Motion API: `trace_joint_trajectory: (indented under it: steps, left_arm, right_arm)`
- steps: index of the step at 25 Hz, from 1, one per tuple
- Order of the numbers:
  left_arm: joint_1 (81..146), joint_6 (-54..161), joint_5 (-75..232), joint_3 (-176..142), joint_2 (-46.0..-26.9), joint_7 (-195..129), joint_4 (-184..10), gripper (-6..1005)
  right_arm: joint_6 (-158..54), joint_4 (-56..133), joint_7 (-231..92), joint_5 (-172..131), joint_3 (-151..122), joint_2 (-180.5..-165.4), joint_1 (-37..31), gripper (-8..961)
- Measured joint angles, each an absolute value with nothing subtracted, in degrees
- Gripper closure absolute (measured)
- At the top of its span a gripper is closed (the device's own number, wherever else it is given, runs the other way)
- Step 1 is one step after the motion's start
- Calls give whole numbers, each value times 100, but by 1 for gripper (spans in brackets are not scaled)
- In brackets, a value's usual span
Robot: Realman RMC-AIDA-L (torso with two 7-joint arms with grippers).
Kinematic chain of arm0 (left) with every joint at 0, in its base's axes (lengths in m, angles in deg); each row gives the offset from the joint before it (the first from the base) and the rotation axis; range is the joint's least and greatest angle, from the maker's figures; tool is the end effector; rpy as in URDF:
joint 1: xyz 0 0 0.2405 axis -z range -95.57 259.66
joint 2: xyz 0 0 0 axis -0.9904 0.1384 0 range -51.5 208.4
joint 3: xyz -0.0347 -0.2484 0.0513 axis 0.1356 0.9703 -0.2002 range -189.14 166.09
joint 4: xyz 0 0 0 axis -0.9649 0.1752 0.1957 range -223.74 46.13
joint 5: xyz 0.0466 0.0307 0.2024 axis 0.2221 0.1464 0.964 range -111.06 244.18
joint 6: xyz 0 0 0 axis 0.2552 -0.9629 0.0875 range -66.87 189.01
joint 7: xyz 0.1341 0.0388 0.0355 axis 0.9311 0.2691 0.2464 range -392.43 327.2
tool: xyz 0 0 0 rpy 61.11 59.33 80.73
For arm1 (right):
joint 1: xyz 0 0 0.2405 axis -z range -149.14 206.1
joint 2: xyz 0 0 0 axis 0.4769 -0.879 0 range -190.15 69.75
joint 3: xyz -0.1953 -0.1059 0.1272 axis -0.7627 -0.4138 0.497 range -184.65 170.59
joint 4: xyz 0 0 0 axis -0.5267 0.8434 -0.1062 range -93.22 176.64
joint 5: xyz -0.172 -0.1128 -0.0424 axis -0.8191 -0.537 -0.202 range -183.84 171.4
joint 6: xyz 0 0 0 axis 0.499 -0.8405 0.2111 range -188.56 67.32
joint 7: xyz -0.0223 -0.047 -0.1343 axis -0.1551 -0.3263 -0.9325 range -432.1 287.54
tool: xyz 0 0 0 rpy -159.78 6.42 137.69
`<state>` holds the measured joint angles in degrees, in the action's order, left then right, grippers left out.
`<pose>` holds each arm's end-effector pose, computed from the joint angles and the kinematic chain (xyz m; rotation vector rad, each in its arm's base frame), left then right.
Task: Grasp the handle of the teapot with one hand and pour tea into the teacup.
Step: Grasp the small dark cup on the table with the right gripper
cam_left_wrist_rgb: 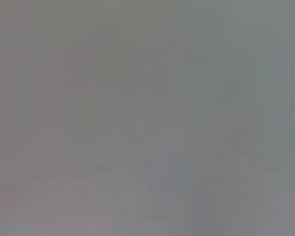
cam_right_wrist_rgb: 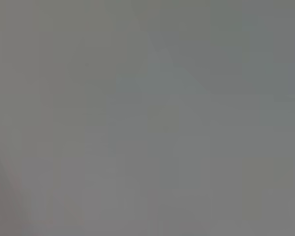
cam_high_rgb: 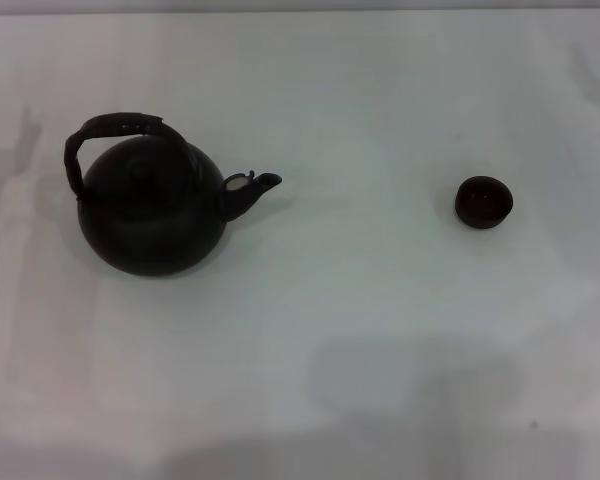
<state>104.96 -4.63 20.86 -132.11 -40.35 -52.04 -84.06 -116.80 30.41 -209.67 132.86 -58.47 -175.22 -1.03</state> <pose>-0.3706 0.3147 0.0118 -1.4044 -0.7561 -0.7244 0.3430 0.3811 0.0460 -1.6161 0.7882 0.8148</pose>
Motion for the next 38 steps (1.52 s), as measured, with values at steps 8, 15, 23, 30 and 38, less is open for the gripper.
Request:
trace_joint_trajectory:
  steps: [8,15,23,30,38]
  left_arm:
    - [10484,-463,2049,-13181,-4040,-5204,-8438,109]
    - [10459,-463,2026,-13154,-4039,-5204,-8428,109]
    - [10478,-457,2023,-13149,-4038,-5204,-8443,108]
    - [10468,-468,2024,-13160,-4037,-5204,-8413,108]
    - [10472,-533,2024,-13151,-4035,-5204,-8403,108]
  right_arm:
    - [-11356,1203,-17827,10504,-7029,-17021,-170,263]
    - [-12403,73,-16226,8211,-7046,-17010,-369,231]
    - [-13152,-1442,-14337,5145,-7348,-17531,-756,191]
    - [-13246,-1936,-13253,4244,-8291,-17557,-1105,155]
    - [-13795,-2037,-12381,3665,-8697,-17558,-1430,91]
